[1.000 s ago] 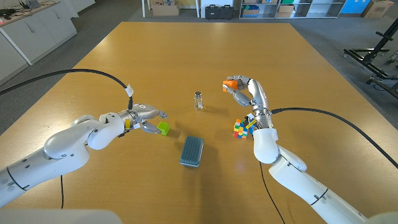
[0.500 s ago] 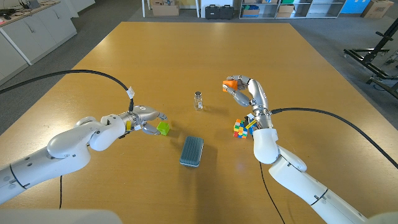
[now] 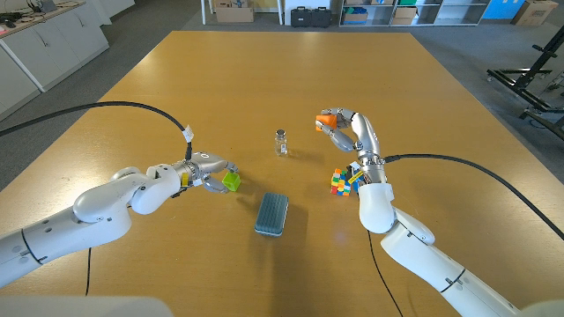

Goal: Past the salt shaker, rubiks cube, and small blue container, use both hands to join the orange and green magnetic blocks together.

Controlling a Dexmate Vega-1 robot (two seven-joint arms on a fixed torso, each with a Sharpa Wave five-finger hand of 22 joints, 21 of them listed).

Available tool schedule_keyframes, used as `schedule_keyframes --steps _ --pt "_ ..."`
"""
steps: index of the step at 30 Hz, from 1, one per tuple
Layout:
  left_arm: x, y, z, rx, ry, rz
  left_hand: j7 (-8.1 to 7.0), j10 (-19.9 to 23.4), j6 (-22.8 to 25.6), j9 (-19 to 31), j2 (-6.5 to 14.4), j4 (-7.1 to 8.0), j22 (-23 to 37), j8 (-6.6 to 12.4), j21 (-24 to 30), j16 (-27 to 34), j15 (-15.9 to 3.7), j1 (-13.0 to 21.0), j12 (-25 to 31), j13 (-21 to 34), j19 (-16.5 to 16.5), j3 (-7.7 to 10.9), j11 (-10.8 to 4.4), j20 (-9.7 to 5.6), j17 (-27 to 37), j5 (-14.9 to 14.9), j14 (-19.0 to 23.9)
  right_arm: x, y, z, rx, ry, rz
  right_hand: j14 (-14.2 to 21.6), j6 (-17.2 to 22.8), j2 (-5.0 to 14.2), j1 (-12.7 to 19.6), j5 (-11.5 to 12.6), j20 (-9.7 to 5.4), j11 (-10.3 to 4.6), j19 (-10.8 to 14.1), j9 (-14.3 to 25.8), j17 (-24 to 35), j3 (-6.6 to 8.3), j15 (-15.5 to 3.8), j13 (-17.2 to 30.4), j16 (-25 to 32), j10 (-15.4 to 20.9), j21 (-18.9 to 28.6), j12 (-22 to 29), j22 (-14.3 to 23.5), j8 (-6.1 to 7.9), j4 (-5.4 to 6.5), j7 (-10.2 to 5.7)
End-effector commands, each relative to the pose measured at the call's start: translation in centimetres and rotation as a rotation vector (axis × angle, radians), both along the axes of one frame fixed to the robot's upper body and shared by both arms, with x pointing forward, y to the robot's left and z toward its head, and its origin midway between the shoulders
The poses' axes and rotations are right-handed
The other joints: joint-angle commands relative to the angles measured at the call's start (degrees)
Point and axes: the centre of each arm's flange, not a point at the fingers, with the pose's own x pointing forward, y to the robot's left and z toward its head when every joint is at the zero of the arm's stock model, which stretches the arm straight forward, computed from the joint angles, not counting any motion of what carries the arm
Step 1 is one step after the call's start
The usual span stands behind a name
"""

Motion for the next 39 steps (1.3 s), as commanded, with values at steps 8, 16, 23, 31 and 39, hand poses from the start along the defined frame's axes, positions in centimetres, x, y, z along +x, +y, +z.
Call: schedule_keyframes --steps 8,16,23,31,39 --pt "-0.04 -0.04 -0.07 -0.006 -0.039 0.016 -0.72 3.3 3.2 0.3 1.3 0.21 0.1 1.52 0.7 0.5 -7.93 2.7 0.9 0.0 2.3 1.61 -1.19 -0.13 0.2 0.6 2.2 0.63 0.37 -0.37 -0.004 0.004 0.023 1.0 5.2 9.19 9.3 0.3 -1.3 -8.67 -0.4 0.3 0.3 0.01 -4.86 0.1 0.0 9.1 0.4 0.4 -0.1 -0.08 0.34 -1.82" --pt "0.18 -0.19 -0.44 -0.024 -0.032 0.007 -0.89 3.9 4.0 0.3 1.6 0.31 0.1 1.85 0.6 0.4 -8.03 3.1 0.9 0.0 2.5 1.83 -1.47 -0.13 0.1 0.5 2.4 0.43 0.3 -0.51 0.0 -0.005 0.022 0.9 5.3 9.19 9.3 0.3 -1.23 -8.9 -0.4 0.3 0.3 0.02 -4.9 0.2 -0.1 9.2 0.6 0.5 -0.1 -0.09 0.31 -1.89" --pt "0.37 -0.48 -0.8 -0.028 -0.027 0.001 -0.9 4.4 4.3 0.2 1.6 0.37 0.1 2.0 0.6 0.4 -8.11 3.2 1.0 0.0 2.7 1.89 -1.49 -0.06 0.1 0.4 2.7 0.27 0.36 -0.44 -0.003 -0.007 0.021 1.0 5.4 9.17 9.3 0.3 -1.23 -8.51 -0.5 0.3 0.3 0.01 -4.9 0.3 -0.2 9.2 0.7 0.5 -0.1 -0.14 0.3 -1.86" --pt "0.37 -0.24 -0.81 -0.04 -0.031 0.013 -1.03 5.8 5.8 0.2 2.3 0.51 0.1 2.54 0.7 0.5 -8.51 3.8 1.2 -0.1 3.5 2.34 -1.57 0.11 0.1 0.3 3.6 0.26 0.46 -0.5 -0.003 -0.004 0.023 0.9 5.3 9.1 9.3 0.3 -1.21 -8.68 -0.5 0.3 0.4 -0.02 -4.86 0.3 -0.3 9.2 0.8 0.4 -0.1 -0.24 0.28 -1.85" --pt "0.3 -0.13 -0.59 -0.043 -0.039 0.024 -1.9 9.1 8.5 0.0 3.8 0.47 0.0 3.5 0.7 0.5 -9.59 5.4 1.8 0.0 4.8 3.54 -2.56 -0.08 0.0 0.1 5.2 0.26 0.53 -0.64 0.001 -0.007 0.021 0.9 5.3 9.14 9.3 0.3 -1.13 -8.75 -0.6 0.3 0.4 -0.05 -4.82 0.4 -0.2 9.3 1.0 0.4 -0.1 -0.3 0.32 -1.88"
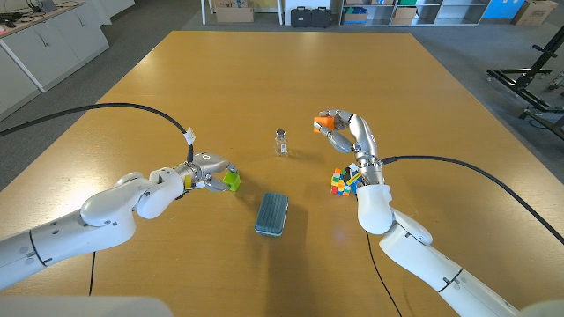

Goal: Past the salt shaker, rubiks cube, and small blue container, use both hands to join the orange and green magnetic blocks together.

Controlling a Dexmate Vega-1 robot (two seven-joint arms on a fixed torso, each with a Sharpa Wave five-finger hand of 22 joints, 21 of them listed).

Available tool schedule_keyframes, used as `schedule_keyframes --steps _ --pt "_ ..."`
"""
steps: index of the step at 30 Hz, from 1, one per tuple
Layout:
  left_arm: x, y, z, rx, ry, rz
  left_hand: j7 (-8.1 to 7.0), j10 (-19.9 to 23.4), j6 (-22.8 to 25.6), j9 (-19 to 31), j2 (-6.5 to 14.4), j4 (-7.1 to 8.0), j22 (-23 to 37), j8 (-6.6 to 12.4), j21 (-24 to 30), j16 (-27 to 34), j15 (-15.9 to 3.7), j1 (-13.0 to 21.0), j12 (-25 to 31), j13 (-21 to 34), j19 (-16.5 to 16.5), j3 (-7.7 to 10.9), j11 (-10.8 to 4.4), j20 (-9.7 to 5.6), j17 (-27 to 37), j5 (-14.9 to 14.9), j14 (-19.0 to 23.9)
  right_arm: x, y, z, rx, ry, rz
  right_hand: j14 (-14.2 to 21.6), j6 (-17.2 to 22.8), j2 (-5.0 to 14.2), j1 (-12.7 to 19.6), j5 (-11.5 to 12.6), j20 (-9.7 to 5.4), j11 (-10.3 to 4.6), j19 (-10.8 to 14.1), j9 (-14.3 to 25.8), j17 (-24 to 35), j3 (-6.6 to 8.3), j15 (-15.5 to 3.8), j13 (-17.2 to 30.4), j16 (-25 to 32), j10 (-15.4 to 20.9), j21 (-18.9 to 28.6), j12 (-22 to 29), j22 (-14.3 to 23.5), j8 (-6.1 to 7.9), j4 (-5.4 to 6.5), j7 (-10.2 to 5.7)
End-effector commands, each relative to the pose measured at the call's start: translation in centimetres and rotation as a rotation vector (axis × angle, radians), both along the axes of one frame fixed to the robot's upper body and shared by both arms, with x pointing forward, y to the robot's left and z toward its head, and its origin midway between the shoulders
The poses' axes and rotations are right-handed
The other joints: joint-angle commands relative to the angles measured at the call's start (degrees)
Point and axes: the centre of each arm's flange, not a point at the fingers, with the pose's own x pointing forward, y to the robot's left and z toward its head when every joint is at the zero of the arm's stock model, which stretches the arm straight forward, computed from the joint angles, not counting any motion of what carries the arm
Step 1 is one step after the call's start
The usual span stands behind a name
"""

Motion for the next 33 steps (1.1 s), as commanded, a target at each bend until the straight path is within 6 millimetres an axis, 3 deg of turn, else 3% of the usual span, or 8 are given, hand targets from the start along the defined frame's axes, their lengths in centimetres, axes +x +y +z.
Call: schedule_keyframes --steps 1,12,17,33 --pt "0.0 0.1 0.1 -0.009 -0.001 0.01 -0.5 1.9 1.8 0.0 0.3 0.12 0.0 0.98 0.3 0.5 -9.54 0.9 0.5 0.1 1.0 0.71 -0.35 0.0 0.2 -0.2 1.4 -0.1 0.2 -0.1 0.004 -0.004 0.001 0.9 5.3 9.14 9.3 0.3 -1.44 -8.88 -0.3 0.1 0.2 -0.03 -4.82 0.1 -0.1 9.1 0.4 0.3 0.2 0.17 0.33 -1.92" --pt "-0.1 0.1 0.5 -0.023 -0.015 0.006 -1.29 9.1 8.1 -0.2 1.5 0.24 0.0 3.05 0.2 0.5 -9.94 1.4 1.6 0.1 3.1 1.71 -0.86 -0.38 0.1 -0.4 4.9 -0.2 0.3 0.0 0.002 -0.009 -0.003 0.9 5.3 9.16 9.3 0.3 -1.42 -9.04 -0.5 0.1 0.2 -0.06 -4.81 0.1 -0.1 9.1 0.5 0.2 0.2 0.08 0.37 -2.1" --pt "-0.3 0.2 0.8 -0.032 -0.021 0.008 -1.79 11.2 10.0 -0.3 1.6 0.15 0.0 3.69 0.5 0.6 -10.16 1.7 1.8 0.1 4.9 2.03 -0.76 -1.33 0.2 -0.5 6.5 -0.4 0.3 0.1 0.0 -0.012 -0.003 0.8 5.4 9.13 9.3 0.3 -1.43 -9.0 -0.5 0.1 0.3 -0.08 -4.78 0.2 -0.2 9.1 0.5 0.2 0.1 0.08 0.36 -2.03" --pt "-1.0 0.0 2.7 -0.072 -0.064 -0.009 -1.62 15.1 14.1 -0.4 2.2 0.17 0.1 5.01 0.8 0.9 -10.51 2.2 2.0 0.0 7.8 2.65 -0.56 -2.05 0.4 -0.5 10.5 -1.0 0.3 0.3 -0.01 -0.016 0.011 0.9 5.7 9.08 9.3 0.3 -1.36 -9.08 -0.7 0.1 0.3 -0.11 -4.77 0.2 -0.2 9.2 0.7 0.2 0.1 0.1 0.36 -2.16"
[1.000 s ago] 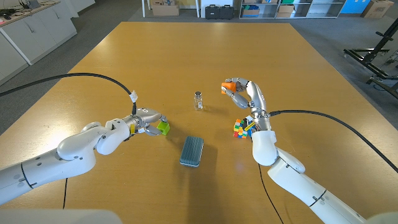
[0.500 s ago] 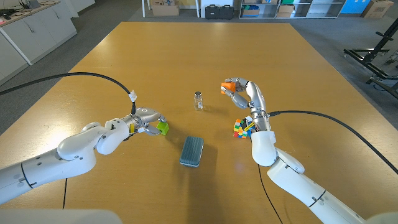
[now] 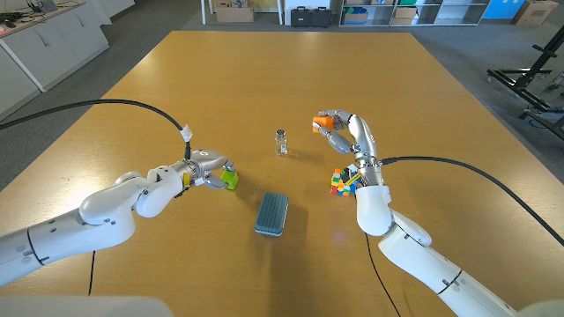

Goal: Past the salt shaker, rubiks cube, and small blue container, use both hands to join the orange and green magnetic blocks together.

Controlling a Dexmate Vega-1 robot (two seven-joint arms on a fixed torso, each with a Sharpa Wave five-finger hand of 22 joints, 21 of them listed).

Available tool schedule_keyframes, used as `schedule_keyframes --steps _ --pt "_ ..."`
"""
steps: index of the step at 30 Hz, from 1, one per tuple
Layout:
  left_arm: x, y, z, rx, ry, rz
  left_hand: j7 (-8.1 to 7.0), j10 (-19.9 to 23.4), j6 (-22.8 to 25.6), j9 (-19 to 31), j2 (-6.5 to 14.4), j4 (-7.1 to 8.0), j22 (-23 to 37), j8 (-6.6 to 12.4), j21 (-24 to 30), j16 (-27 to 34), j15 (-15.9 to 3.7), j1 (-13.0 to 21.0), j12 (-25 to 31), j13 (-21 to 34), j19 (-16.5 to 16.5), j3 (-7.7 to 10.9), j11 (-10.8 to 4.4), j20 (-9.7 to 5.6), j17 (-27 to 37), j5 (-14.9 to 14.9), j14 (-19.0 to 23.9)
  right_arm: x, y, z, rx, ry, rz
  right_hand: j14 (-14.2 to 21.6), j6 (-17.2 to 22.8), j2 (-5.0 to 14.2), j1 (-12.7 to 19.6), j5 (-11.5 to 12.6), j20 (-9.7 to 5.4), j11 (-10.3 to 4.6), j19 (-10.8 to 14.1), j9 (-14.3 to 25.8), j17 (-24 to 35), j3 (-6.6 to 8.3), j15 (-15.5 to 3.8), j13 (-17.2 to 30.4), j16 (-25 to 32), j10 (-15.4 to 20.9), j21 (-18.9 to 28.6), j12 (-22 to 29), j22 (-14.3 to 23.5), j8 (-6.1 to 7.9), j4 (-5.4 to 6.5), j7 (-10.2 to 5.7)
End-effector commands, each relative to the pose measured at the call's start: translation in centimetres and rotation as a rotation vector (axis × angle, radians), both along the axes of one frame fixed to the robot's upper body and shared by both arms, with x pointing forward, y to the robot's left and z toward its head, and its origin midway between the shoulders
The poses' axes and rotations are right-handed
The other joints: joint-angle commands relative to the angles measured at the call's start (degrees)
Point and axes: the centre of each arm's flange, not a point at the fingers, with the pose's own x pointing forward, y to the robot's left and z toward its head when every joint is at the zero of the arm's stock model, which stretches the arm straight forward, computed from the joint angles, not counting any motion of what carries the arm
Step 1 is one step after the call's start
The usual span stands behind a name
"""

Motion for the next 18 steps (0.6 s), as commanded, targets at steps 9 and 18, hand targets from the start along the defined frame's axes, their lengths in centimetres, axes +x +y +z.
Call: schedule_keyframes --steps 9,18 --pt "-1.9 0.2 3.0 -0.094 -0.1 -0.014 -1.57 5.1 3.2 0.2 1.9 0.59 0.1 0.62 0.4 0.8 -10.02 0.8 0.2 0.1 2.3 1.13 -3.0 -0.66 0.4 0.4 3.1 -0.6 -0.3 1.3 -0.026 -0.012 0.033 0.8 5.3 9.08 9.3 0.3 -1.45 -9.06 -0.6 0.1 0.2 0.27 -4.79 0.2 -0.3 9.2 0.3 0.2 0.1 0.19 0.29 -2.25" --pt "-2.8 0.3 3.9 -0.176 -0.156 -0.024 -1.62 5.9 4.0 0.2 1.5 0.55 0.1 0.8 0.1 0.4 -9.88 0.6 0.2 0.1 2.1 1.03 -2.96 -0.48 0.3 0.4 3.1 -0.5 -0.3 2.9 -0.054 -0.043 0.073 0.8 5.3 9.06 9.3 0.3 -1.76 -9.02 -0.4 0.1 0.2 0.26 -4.84 0.2 -0.3 9.1 0.6 0.2 0.1 0.11 0.28 -2.23"
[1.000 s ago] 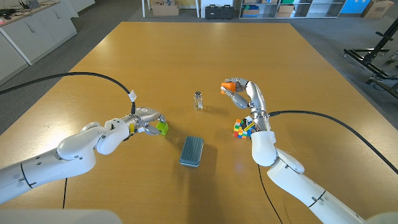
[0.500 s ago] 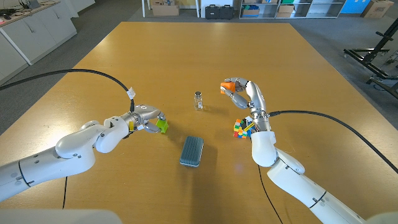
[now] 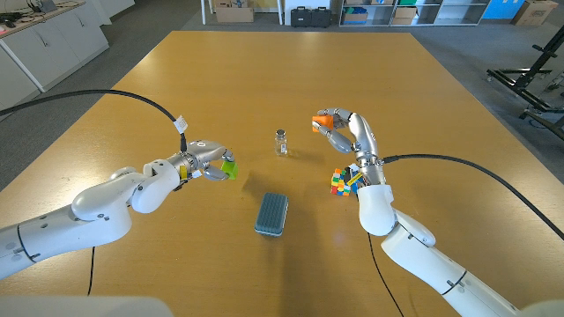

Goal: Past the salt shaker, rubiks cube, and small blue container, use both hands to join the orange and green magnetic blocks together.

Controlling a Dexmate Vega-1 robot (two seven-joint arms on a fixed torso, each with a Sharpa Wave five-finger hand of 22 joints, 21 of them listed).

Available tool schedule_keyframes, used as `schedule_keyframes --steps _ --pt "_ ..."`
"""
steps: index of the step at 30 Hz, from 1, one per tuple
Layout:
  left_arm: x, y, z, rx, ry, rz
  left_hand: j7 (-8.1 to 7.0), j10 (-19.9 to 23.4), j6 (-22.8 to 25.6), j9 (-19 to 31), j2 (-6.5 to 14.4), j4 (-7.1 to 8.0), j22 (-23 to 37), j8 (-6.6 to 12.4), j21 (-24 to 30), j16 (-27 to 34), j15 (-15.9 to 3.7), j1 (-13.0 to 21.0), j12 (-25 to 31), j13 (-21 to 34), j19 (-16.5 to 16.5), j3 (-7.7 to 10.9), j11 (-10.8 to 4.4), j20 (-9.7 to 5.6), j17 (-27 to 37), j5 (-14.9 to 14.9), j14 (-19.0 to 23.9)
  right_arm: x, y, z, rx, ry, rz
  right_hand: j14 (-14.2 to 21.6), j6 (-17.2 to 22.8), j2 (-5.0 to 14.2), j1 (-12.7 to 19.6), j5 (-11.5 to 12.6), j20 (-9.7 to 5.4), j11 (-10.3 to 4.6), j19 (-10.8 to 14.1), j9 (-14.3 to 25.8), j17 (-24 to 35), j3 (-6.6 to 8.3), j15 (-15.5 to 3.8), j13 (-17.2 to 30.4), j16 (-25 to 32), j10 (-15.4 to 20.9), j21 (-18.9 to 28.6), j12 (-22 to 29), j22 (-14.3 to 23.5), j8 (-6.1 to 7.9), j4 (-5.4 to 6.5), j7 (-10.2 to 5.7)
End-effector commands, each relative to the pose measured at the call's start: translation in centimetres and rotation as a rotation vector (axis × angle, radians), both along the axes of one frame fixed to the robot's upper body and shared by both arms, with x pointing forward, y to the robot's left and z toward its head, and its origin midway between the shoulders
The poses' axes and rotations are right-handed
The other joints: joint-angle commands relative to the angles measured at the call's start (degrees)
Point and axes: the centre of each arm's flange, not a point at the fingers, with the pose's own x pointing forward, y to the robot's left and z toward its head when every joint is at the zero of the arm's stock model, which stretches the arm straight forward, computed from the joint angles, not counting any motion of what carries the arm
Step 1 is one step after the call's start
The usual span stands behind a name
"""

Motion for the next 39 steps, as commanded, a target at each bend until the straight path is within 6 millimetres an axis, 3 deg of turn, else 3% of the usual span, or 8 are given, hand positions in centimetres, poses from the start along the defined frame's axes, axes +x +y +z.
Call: schedule_keyframes --steps 1,13,24,30,39 --pt "-1.3 0.2 1.4 -0.081 -0.07 -0.006 -2.3 5.0 3.3 0.2 1.4 0.55 0.1 0.47 0.1 -0.1 -9.58 0.7 0.2 0.1 0.6 1.05 -3.99 -0.42 0.0 0.2 0.4 -0.2 0.0 1.8 -0.026 -0.038 0.041 0.8 5.2 9.06 9.3 0.3 -1.71 -8.98 -0.1 0.1 0.2 0.18 -4.87 0.2 -0.1 9.1 0.4 0.3 0.1 0.11 0.19 -2.34" --pt "-3.8 0.7 1.8 -0.189 -0.193 -0.031 -2.31 5.0 3.5 0.2 1.7 0.58 0.1 0.44 -0.1 -0.3 -9.63 0.8 -0.1 0.1 0.5 1.29 -3.98 -0.31 0.0 0.3 0.5 -0.4 -0.6 2.8 -0.032 -0.077 0.069 0.8 5.4 9.06 9.3 0.3 -1.76 -9.01 -0.2 0.1 0.3 0.15 -4.87 0.2 -0.1 9.1 0.6 0.3 0.1 0.08 0.2 -2.36" --pt "-5.4 0.9 1.5 -0.329 -0.29 -0.089 -2.25 5.2 3.9 0.2 2.0 0.7 0.1 0.53 -0.1 -0.4 -9.58 0.6 -0.2 0.1 0.6 1.39 -4.02 -0.22 0.0 0.4 0.6 -1.9 -0.5 4.4 -0.061 -0.124 0.084 0.8 5.5 9.01 9.3 0.3 -1.79 -9.13 -0.3 0.1 0.3 0.12 -4.86 0.3 -0.2 9.2 0.7 0.3 0.1 0.06 0.2 -2.43" --pt "-5.5 0.6 1.1 -0.419 -0.36 -0.182 -2.49 5.4 4.1 0.2 2.0 0.78 0.1 0.55 -0.2 -0.5 -9.53 0.5 -0.2 0.1 0.7 1.41 -4.04 -0.11 0.0 0.4 0.8 -2.6 -0.5 4.6 -0.074 -0.141 0.095 0.8 5.5 8.98 9.3 0.3 -1.92 -9.19 -0.4 0.1 0.3 0.12 -4.89 0.3 -0.3 9.2 0.7 0.3 0.1 0.02 0.17 -2.52" --pt "-4.7 -0.2 1.0 -0.529 -0.396 -0.268 -2.66 6.0 4.5 0.2 2.0 0.82 0.1 0.6 -0.2 -0.6 -9.54 0.2 -0.2 0.1 1.0 1.42 -4.04 0.05 0.0 0.4 1.1 -3.0 -0.6 4.9 -0.101 -0.149 0.104 0.9 5.5 8.96 9.2 0.3 -3.35 -9.27 0.0 0.1 0.4 0.05 -4.92 0.3 -0.3 9.3 1.1 0.2 0.1 -0.09 0.23 -2.57"
